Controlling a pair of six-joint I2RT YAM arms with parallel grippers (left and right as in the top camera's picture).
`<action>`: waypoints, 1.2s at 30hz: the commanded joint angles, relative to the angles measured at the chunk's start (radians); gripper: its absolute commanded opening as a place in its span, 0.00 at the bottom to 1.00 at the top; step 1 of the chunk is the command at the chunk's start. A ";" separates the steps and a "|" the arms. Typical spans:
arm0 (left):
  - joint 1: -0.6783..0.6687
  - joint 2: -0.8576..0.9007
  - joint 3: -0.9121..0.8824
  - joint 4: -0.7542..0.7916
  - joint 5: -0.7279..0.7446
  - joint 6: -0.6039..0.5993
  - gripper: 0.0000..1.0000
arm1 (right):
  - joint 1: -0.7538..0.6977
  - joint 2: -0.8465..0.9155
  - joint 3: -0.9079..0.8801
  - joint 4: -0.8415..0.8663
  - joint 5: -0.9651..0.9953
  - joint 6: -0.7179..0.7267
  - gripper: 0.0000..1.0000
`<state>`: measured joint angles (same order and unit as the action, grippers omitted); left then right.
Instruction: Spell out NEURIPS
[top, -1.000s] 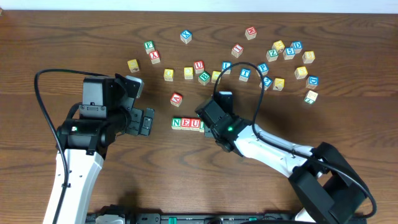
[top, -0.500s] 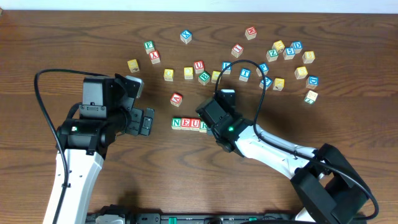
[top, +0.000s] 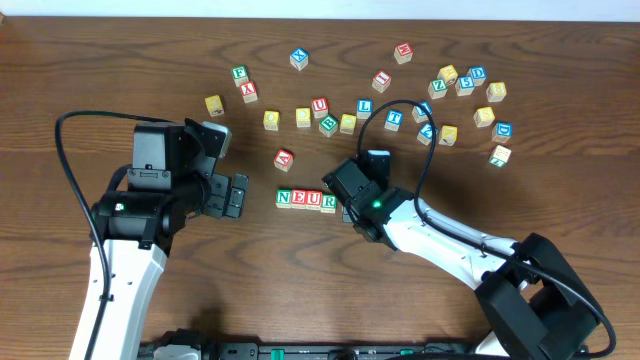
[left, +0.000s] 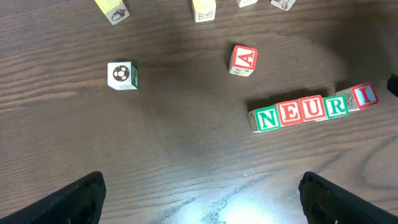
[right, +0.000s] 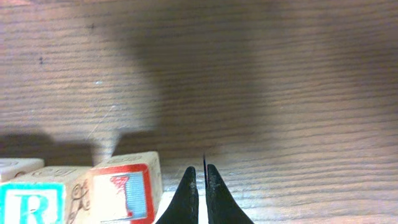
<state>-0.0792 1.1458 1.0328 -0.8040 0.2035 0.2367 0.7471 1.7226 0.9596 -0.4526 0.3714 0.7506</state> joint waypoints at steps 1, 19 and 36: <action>0.004 -0.001 0.027 0.000 -0.010 0.006 0.98 | -0.001 -0.023 0.003 -0.001 -0.034 0.016 0.01; 0.004 -0.001 0.027 0.000 -0.010 0.006 0.98 | 0.035 -0.021 0.001 0.034 -0.014 0.011 0.01; 0.004 -0.001 0.027 0.000 -0.010 0.006 0.98 | 0.040 -0.021 -0.001 0.043 0.020 0.008 0.01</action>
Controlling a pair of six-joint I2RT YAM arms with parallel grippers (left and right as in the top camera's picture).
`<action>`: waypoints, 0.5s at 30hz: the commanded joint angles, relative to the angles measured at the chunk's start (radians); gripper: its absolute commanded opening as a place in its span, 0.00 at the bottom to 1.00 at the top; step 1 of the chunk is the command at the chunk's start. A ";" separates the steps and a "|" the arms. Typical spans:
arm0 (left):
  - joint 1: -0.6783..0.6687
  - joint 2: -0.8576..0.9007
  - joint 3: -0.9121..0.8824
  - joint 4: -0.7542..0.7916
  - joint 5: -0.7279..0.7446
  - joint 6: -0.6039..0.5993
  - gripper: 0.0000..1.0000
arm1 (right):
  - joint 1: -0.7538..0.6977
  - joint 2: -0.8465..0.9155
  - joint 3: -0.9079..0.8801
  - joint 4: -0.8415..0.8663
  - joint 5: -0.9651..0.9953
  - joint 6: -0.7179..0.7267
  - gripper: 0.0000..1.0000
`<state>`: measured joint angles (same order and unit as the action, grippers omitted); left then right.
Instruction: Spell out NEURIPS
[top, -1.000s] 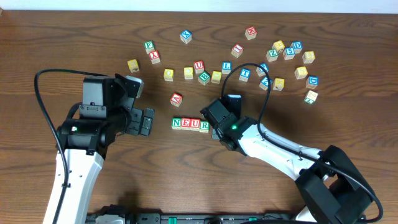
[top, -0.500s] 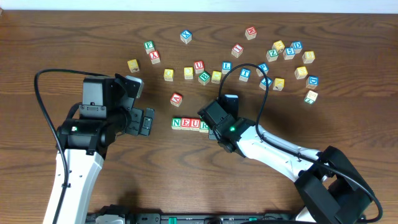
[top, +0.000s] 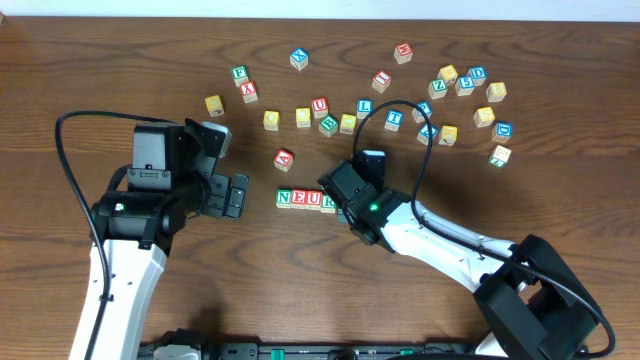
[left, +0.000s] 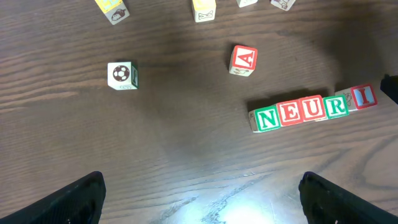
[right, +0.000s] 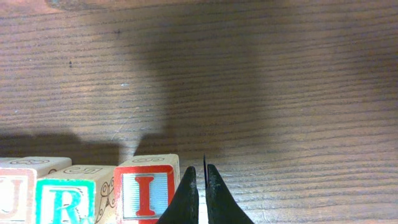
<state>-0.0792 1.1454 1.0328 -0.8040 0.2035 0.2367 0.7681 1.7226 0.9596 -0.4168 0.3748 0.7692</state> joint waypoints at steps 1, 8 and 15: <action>0.004 -0.001 0.027 0.000 -0.010 0.006 0.98 | 0.019 -0.021 -0.001 0.010 0.006 -0.019 0.01; 0.004 -0.001 0.027 0.000 -0.010 0.006 0.98 | 0.019 -0.021 -0.001 0.017 -0.027 -0.026 0.01; 0.004 -0.001 0.027 0.000 -0.010 0.006 0.98 | 0.019 -0.021 -0.001 0.017 -0.048 -0.026 0.01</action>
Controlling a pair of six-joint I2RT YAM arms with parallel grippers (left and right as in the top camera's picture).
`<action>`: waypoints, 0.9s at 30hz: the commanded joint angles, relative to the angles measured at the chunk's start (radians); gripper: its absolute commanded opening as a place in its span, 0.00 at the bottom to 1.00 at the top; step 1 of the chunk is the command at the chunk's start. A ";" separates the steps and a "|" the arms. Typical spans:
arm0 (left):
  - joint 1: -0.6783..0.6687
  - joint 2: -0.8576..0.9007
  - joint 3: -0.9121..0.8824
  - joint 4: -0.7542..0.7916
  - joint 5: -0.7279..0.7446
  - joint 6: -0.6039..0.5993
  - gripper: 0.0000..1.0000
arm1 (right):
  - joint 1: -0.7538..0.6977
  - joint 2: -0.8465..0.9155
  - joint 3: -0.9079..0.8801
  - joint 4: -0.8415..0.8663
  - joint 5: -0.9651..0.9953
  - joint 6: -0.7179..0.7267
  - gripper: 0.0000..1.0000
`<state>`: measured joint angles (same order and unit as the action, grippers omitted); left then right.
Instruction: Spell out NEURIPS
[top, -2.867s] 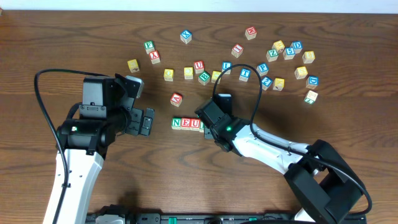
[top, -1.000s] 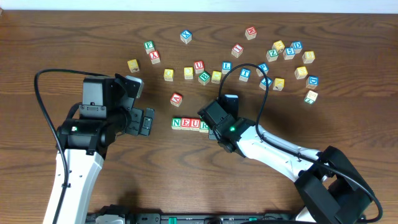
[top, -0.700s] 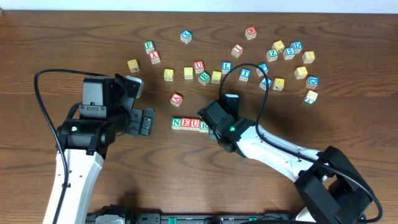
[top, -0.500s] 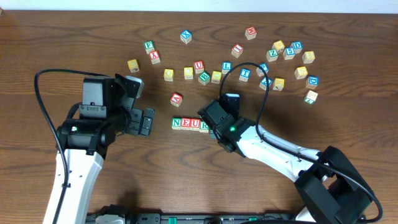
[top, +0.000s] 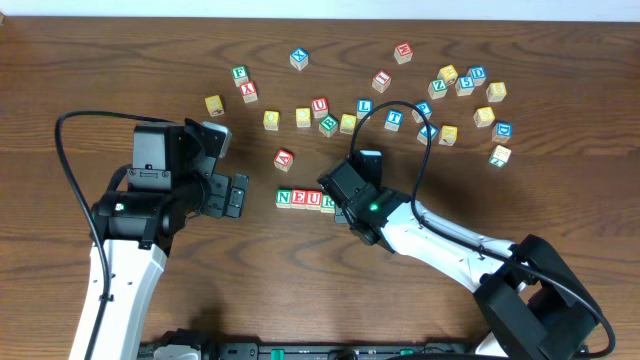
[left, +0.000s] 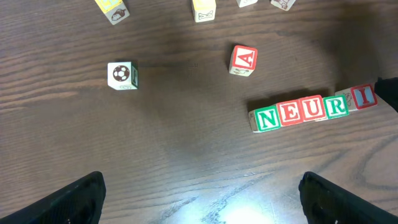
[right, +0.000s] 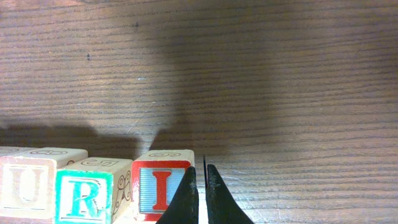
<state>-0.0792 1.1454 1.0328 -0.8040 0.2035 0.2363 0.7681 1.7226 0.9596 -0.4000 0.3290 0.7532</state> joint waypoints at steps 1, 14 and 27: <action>0.004 -0.001 0.027 0.000 -0.010 0.006 0.98 | 0.019 -0.021 -0.001 0.000 -0.003 -0.010 0.01; 0.004 -0.001 0.027 0.000 -0.010 0.006 0.98 | 0.019 -0.021 -0.001 0.000 0.056 -0.010 0.01; 0.004 -0.001 0.027 0.000 -0.010 0.006 0.98 | 0.017 0.042 -0.008 0.027 0.113 -0.006 0.01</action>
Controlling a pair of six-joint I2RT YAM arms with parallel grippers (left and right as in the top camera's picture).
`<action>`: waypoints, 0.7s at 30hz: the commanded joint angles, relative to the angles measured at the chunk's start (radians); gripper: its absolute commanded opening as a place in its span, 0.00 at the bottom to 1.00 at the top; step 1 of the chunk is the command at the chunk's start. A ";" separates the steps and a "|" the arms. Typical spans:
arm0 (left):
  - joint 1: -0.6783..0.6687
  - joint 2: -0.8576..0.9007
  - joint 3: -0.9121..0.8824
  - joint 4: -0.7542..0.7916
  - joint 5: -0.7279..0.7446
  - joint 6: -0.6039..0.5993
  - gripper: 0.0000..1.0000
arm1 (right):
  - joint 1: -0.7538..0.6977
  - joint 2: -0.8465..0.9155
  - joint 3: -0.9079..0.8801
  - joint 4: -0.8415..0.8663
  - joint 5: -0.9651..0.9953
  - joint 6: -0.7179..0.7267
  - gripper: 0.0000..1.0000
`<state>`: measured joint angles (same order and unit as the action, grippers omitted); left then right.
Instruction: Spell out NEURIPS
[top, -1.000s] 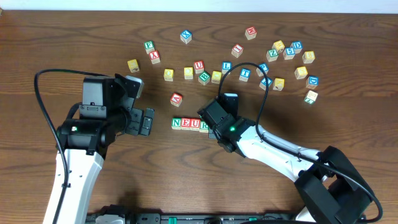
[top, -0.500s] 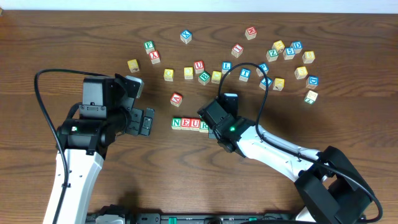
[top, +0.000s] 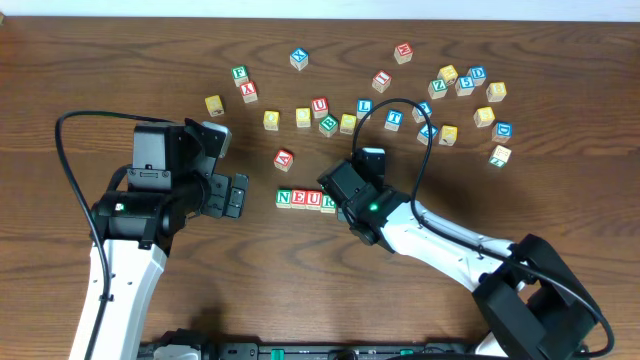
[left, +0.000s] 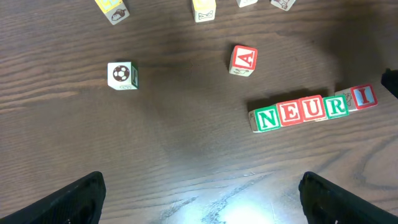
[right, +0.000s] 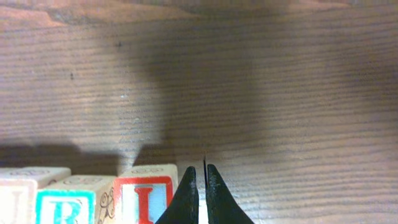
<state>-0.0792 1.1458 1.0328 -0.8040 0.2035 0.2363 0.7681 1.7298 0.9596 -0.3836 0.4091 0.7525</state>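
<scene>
The letter blocks N, E, U, R (top: 306, 199) lie in a row at mid table, also seen as NEUR (left: 301, 111) in the left wrist view. The red I block (left: 364, 96) ends that row, set a little higher than the R. My right gripper (right: 203, 186) is shut, empty, its tips just right of the I block (right: 146, 198). In the overhead view the right gripper (top: 350, 205) covers the I block. My left gripper (left: 199, 199) is open over bare wood, left of the row, and shows from above as the left gripper (top: 235, 195).
Many loose letter blocks (top: 440, 100) are scattered across the far half of the table. A red A block (left: 243, 60) lies just beyond the row, and a soccer-ball block (left: 122, 75) further left. The right arm's cable (top: 400, 105) loops over some blocks.
The right gripper, still shut, has shifted slightly away from the I block, which sits lower and further left in its wrist view. The blocks and the left arm have not moved.
The shut right gripper stood a little right of the I block at the row's end. It then came closer, and later its tips were against the block's right side. Now it has backed off a little. The row reads NEURI throughout, and the left gripper stayed open.
</scene>
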 joint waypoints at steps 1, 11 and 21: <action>0.004 -0.001 0.027 0.000 -0.010 0.006 0.98 | 0.017 0.041 -0.008 0.014 0.032 -0.009 0.01; 0.004 -0.001 0.027 0.000 -0.010 0.006 0.98 | 0.017 0.042 -0.008 0.025 0.015 -0.010 0.01; 0.004 -0.001 0.027 0.000 -0.010 0.006 0.98 | 0.017 0.042 -0.008 0.052 -0.046 -0.055 0.01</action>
<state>-0.0792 1.1458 1.0328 -0.8040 0.2035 0.2363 0.7681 1.7664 0.9585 -0.3321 0.3698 0.7170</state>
